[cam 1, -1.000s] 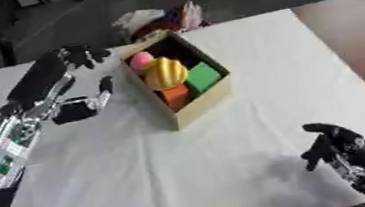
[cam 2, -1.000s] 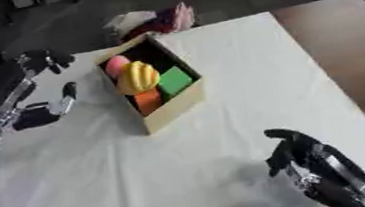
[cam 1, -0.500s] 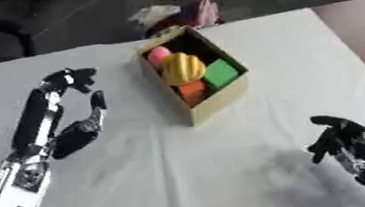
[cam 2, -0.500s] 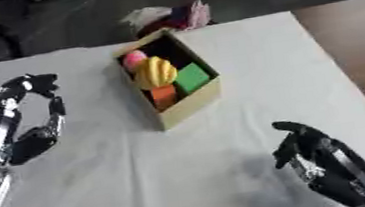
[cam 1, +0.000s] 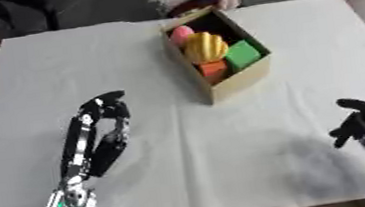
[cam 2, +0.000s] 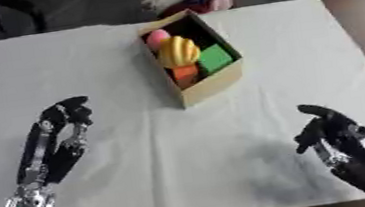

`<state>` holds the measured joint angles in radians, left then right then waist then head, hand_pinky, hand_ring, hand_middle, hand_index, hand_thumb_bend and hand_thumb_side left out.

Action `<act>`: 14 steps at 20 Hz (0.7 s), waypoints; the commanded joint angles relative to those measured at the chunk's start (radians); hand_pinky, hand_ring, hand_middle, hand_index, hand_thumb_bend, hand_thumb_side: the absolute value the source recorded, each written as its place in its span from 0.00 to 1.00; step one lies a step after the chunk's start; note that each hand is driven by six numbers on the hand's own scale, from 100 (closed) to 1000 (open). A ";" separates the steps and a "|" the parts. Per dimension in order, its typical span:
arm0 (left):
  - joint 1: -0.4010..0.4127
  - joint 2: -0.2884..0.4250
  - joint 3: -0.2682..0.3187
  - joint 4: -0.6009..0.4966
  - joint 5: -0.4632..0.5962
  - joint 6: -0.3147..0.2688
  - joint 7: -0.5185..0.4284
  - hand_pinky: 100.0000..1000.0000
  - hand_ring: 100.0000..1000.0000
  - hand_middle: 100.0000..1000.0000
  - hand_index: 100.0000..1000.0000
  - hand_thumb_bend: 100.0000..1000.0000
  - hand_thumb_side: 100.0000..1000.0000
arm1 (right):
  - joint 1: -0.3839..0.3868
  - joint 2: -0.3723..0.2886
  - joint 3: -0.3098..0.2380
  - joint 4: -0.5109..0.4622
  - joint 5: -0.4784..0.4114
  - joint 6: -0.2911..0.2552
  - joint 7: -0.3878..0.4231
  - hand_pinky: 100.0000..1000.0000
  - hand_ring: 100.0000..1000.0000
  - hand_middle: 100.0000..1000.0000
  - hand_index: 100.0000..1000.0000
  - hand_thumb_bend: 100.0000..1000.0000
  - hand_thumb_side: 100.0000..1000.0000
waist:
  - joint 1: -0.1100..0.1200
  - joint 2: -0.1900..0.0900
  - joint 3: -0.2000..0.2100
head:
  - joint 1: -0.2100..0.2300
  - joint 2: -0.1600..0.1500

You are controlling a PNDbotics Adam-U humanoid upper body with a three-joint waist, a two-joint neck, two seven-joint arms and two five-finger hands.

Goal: Pick up objects on the table and place them in the box.

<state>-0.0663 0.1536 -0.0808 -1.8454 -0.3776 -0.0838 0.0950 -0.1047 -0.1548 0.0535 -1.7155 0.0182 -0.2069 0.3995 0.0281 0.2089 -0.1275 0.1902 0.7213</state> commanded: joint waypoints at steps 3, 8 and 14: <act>-0.005 0.004 -0.002 -0.041 0.102 0.030 -0.040 0.63 0.49 0.51 0.75 0.00 0.72 | -0.005 -0.017 -0.001 -0.023 -0.004 0.000 -0.009 0.67 0.43 0.43 0.87 0.00 0.48 | -0.003 -0.012 -0.001 | 0.005 0.017; -0.007 0.016 0.008 -0.042 0.201 0.033 -0.065 0.63 0.49 0.51 0.75 0.00 0.72 | -0.006 -0.017 0.000 -0.023 -0.003 0.000 -0.010 0.67 0.43 0.43 0.87 0.00 0.48 | -0.002 -0.014 0.000 | 0.001 0.015; -0.008 0.033 0.023 -0.044 0.313 0.033 -0.090 0.63 0.49 0.51 0.75 0.00 0.73 | -0.006 -0.018 0.000 -0.023 -0.002 0.000 -0.011 0.67 0.43 0.43 0.86 0.00 0.47 | -0.001 -0.016 0.001 | -0.003 0.010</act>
<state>-0.0657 0.1647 -0.0679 -1.8617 -0.0883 -0.0492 0.0121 -0.1047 -0.1553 0.0559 -1.7155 0.0177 -0.2064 0.3914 0.0288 0.2080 -0.1282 0.1891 0.7368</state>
